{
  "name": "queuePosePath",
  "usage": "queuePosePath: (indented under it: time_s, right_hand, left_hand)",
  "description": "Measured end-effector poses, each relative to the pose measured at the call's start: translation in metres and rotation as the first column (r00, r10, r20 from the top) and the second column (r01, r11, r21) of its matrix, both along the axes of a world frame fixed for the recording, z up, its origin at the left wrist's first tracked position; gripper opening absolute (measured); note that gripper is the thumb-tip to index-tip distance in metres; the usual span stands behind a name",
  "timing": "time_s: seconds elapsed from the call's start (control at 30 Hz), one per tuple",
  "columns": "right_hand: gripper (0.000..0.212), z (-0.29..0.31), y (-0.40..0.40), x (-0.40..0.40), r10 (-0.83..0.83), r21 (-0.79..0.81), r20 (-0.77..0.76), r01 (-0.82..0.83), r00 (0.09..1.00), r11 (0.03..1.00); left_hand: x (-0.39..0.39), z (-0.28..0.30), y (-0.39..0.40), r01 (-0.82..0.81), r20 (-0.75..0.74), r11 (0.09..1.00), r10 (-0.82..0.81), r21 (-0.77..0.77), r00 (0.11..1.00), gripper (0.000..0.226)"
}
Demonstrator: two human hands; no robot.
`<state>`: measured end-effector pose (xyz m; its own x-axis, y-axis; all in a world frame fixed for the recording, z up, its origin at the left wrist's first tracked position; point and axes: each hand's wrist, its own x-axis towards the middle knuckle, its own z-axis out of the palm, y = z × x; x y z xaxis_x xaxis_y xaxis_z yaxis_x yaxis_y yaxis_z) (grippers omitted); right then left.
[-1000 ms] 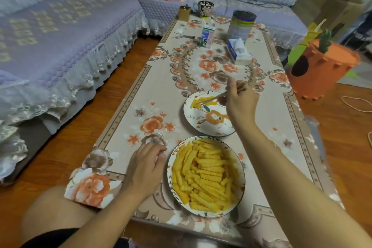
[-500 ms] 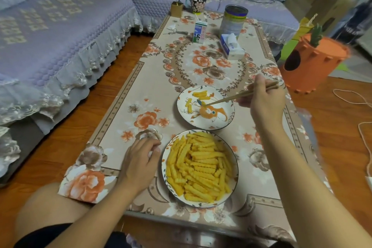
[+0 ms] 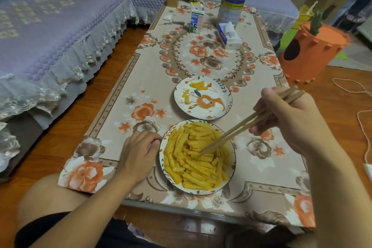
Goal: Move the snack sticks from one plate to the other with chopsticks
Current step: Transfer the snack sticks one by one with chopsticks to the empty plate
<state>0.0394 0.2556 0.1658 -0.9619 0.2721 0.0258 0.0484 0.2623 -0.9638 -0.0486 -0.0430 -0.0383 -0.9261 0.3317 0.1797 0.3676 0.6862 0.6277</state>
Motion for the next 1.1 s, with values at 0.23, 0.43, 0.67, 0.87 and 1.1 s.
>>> queuePosePath:
  time_s: [0.23, 0.43, 0.67, 0.87, 1.1]
  right_hand:
    - [0.038, 0.008, 0.011, -0.006, -0.158, -0.072, -0.09, 0.152, 0.983, 0.986]
    - [0.032, -0.037, -0.008, -0.079, -0.316, -0.01, -0.145, 0.318, 0.938, 0.948]
    - [0.038, -0.08, -0.045, -0.127, -0.294, 0.103, -0.14, 0.309, 0.946, 0.945]
    - [0.04, -0.055, -0.033, -0.103, -0.339, 0.057, -0.16, 0.352, 0.927, 0.934]
    - [0.045, -0.005, -0.026, -0.037, 0.049, -0.067, -0.147, -0.059, 0.988, 0.996]
  left_hand:
    - [0.003, -0.003, -0.001, 0.049, 0.006, 0.999, -0.049, -0.002, 0.999, 0.04]
    - [0.001, -0.005, -0.001, 0.061, -0.016, 0.998, -0.062, -0.035, 0.998, 0.038]
    - [0.0, -0.004, -0.002, 0.048, -0.006, 0.999, -0.048, -0.017, 0.999, 0.034]
    - [0.0, -0.003, -0.002, 0.048, 0.003, 0.999, -0.048, -0.002, 0.999, 0.033]
    - [0.001, 0.0, -0.001, 0.054, 0.013, 0.998, -0.054, 0.027, 0.998, 0.034]
